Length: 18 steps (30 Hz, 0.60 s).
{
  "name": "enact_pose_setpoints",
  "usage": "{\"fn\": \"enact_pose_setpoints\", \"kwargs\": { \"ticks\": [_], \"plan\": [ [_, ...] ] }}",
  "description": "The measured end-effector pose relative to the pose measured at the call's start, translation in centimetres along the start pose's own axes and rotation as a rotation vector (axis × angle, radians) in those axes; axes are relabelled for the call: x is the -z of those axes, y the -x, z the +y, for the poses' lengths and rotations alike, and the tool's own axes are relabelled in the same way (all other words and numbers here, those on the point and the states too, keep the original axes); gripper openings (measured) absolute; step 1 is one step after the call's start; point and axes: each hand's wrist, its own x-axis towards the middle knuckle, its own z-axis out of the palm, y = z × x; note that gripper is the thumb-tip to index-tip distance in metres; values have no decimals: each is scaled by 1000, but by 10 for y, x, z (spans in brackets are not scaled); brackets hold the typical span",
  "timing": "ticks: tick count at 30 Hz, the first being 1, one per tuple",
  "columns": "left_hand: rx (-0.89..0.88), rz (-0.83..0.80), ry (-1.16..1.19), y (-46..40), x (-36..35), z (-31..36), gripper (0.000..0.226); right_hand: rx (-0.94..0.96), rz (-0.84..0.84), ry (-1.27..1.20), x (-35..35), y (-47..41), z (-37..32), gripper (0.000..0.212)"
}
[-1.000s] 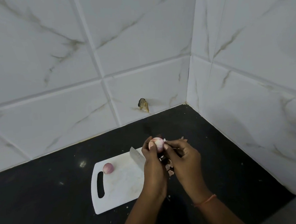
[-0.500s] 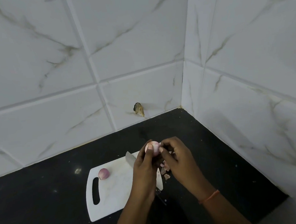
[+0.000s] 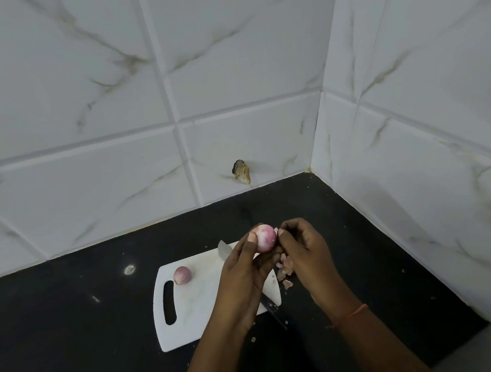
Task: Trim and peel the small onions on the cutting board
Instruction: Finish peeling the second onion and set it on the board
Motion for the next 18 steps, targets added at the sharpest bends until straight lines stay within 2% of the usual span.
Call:
{"fn": "enact_pose_setpoints", "kwargs": {
  "ticks": [5, 9, 12, 15, 18],
  "plan": [
    [-42, 21, 89, 4, 14, 3, 48, 206, 77, 55, -10, 20, 2, 10],
    [-82, 46, 91, 10, 20, 3, 50, 349, 100, 150, -19, 29, 3, 17],
    [-112, 36, 95, 15, 23, 3, 52, 408, 135, 189, -20, 31, 5, 17],
    [-133, 26, 49, 17, 26, 3, 54, 452, 146, 333, -18, 31, 9, 11],
    [-118, 28, -13, 18, 28, 2, 56, 455, 97, 434, -17, 31, 9, 17]
  ]
}}
